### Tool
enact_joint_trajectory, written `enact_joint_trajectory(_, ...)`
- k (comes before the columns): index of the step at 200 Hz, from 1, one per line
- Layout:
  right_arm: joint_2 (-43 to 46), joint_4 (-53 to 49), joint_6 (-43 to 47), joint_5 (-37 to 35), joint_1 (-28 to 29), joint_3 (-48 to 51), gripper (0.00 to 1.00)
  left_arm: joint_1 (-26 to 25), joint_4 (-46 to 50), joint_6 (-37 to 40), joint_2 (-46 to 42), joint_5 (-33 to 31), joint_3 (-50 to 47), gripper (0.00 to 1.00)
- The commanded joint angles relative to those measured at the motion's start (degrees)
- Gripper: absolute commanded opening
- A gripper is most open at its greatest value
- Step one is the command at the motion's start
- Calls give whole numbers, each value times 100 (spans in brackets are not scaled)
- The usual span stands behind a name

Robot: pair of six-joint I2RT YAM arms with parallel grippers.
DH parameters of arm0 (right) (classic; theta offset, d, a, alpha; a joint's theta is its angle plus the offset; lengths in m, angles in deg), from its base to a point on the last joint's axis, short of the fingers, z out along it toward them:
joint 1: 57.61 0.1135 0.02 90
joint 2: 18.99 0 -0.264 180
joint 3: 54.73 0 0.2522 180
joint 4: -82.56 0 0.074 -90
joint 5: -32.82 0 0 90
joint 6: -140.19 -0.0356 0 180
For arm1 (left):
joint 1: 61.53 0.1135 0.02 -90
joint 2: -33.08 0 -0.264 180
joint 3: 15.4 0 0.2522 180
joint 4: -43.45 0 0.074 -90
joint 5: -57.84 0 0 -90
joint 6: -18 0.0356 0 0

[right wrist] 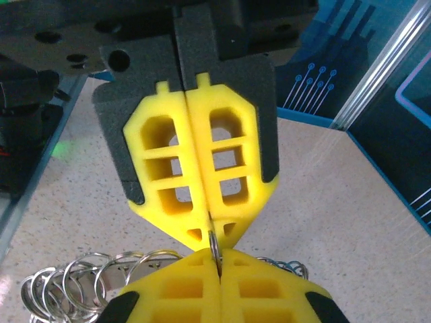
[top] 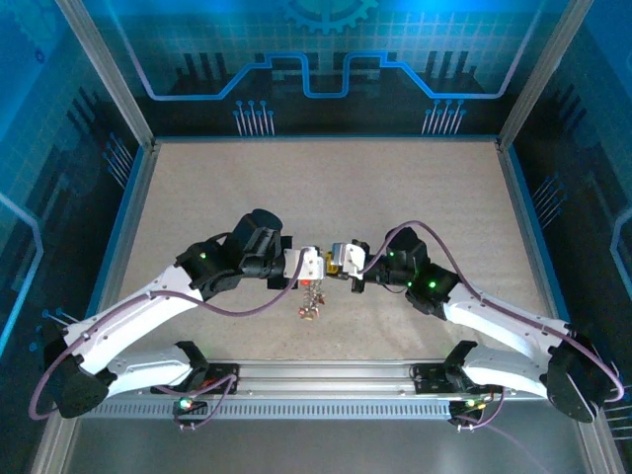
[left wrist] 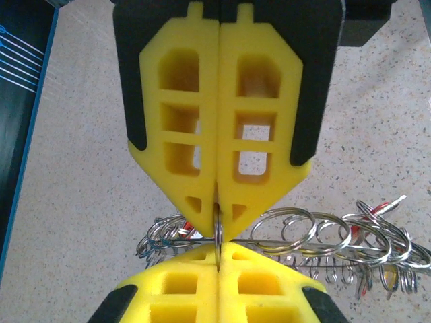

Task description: Put the keys on the keyring

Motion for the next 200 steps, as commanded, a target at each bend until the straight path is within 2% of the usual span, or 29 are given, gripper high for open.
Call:
enact_joint_trajectory(1,154,473,-91,114,73,79,0,-60,-301,-27,-148,242,33,0)
enact_joint_trajectory(6,184,607,-112,113,71,156,0,-62,-357,-70,-188,235,1,9)
enact_joint_trajectory(11,212,777,-133,110,67,239,0,-65,-432,-125,-237,208,-49,24)
enact_joint_trajectory(20,280,1187,-80,151,56,436,0,-55,-600,-237,-366,141,-162,38)
enact_joint_trajectory(30,375,1728,-96,83,58,694,0,-54,-821,-269,-573,94,-356,46)
enact_joint_trajectory(46,533,2342,-192,-81,45,957,0,-44,-1224,-260,-923,18,-706,51)
enact_joint_trajectory(73,763,2597,-108,165,1,1116,0,-18,-1636,-81,-1459,91,-1115,70)
enact_joint_trajectory(88,937,2587,196,538,-1,1214,0,45,-1901,-107,-1653,179,-1301,72)
enact_joint_trajectory(128,1062,2547,354,762,16,1262,0,98,-1857,-476,-1684,653,-1262,71)
enact_joint_trajectory(151,1075,2499,494,736,20,1266,0,98,-1831,-51,-1547,1069,-1314,63)
enact_joint_trajectory(172,967,2630,523,890,27,1267,0,94,-1808,-146,-1387,1414,-1267,56)
enact_joint_trajectory(200,1069,2260,717,991,55,1153,0,92,-1900,-218,-1215,1696,-1211,49)
